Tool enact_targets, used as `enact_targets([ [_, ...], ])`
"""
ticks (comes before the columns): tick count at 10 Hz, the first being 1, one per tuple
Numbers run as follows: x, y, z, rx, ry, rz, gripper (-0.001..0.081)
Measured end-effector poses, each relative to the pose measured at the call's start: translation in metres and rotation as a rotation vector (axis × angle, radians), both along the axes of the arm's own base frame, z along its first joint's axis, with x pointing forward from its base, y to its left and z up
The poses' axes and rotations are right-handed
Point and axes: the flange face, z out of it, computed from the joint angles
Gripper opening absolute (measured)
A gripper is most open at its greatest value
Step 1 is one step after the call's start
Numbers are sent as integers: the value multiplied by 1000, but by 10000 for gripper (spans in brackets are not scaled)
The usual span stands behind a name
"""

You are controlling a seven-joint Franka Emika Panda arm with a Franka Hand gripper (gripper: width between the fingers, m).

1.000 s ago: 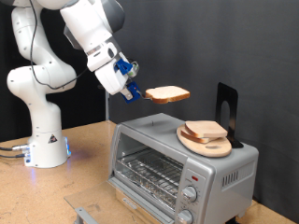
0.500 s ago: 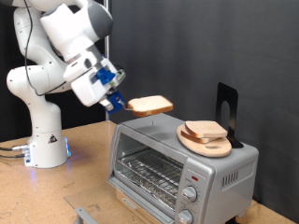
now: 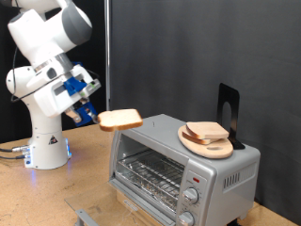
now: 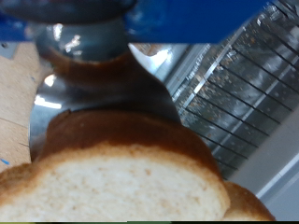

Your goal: Make a piece of toast with the oven

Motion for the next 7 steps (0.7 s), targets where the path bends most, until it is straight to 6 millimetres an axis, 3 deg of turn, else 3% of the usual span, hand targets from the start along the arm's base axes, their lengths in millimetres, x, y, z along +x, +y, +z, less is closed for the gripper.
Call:
enact_targets([
  [4, -3, -2, -11, -10, 19, 3, 395],
  [7, 1, -7, -52, -111, 90, -23, 395],
])
